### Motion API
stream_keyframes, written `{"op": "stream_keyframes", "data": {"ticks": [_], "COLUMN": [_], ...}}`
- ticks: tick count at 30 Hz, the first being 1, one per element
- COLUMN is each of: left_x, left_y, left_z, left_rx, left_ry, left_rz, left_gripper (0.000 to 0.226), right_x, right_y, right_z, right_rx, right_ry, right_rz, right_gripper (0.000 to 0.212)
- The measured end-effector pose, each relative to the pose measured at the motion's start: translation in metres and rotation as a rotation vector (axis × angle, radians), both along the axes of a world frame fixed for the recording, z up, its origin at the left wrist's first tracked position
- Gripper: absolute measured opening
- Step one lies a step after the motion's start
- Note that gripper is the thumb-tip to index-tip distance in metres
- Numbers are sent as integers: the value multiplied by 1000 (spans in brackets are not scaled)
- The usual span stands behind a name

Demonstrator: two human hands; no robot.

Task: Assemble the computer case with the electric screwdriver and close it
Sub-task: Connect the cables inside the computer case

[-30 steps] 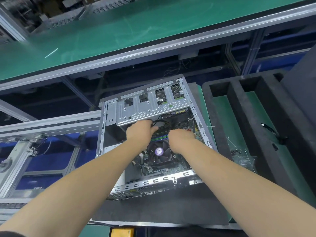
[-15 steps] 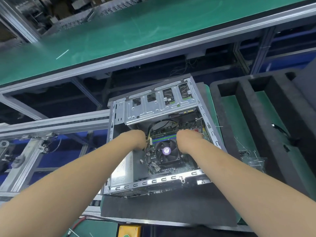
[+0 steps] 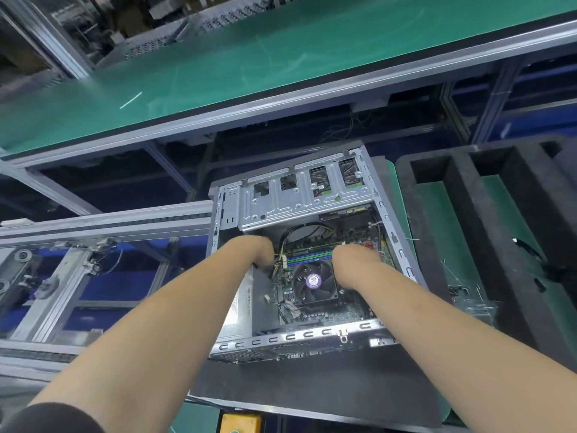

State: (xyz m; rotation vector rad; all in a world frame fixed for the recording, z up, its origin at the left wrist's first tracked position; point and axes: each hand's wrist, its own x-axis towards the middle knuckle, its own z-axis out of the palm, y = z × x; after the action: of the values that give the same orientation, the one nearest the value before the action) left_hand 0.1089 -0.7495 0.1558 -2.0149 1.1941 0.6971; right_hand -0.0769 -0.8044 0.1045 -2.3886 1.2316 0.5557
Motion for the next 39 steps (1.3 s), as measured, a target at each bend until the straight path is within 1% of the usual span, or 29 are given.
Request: {"op": "stream_keyframes", "data": {"ticks": [5, 8, 10, 12, 14, 16, 18, 20, 22, 24, 25, 27, 34, 37, 39], "left_x": [3, 1, -4, -11, -13, -15, -12, -11, -15, -19, -19, -18, -15, -14, -14], "left_y": [2, 3, -2, -9, -14, -16, -16, -18, -21, -24, -25, -26, -38, -38, -36], "left_z": [-5, -7, -9, -12, -21, -23, -25, -22, -22, -28, -33, -38, -53, -59, -61], "left_rx": [-119, -202, -201, -204, -279, -386, -440, -484, -509, -502, -489, -497, -546, -589, -619], "left_ry": [81, 5, 46, 74, 52, 39, 56, 87, 146, 191, 183, 186, 254, 265, 251], "left_rz": [88, 115, 157, 191, 199, 232, 272, 334, 387, 391, 329, 271, 229, 185, 144], "left_gripper": [48, 36, 25, 19, 11, 8, 15, 29, 32, 27, 25, 29, 35, 38, 39], "right_x": [0, 0, 0, 0, 0, 0, 0, -1, -1, -2, -2, -2, -3, -2, -1], "right_y": [0, 1, 1, 1, 1, 1, 2, 2, 2, 2, 3, 3, 3, 2, 2], "right_z": [0, 1, 1, 2, 2, 3, 4, 5, 6, 8, 8, 9, 7, 4, 3], "right_rx": [6, 12, 18, 27, 37, 36, 40, 39, 38, 34, 36, 44, 57, 60, 59], "right_ry": [-9, -5, -10, -12, -6, -7, -8, -7, -8, -12, -14, -18, -23, -19, -15], "right_rz": [8, 1, -1, 0, 3, -1, -1, -1, 3, 5, 6, 5, 7, 6, 9], "right_gripper": [25, 26, 26, 25, 23, 24, 24, 25, 27, 28, 28, 27, 12, 21, 20]}}
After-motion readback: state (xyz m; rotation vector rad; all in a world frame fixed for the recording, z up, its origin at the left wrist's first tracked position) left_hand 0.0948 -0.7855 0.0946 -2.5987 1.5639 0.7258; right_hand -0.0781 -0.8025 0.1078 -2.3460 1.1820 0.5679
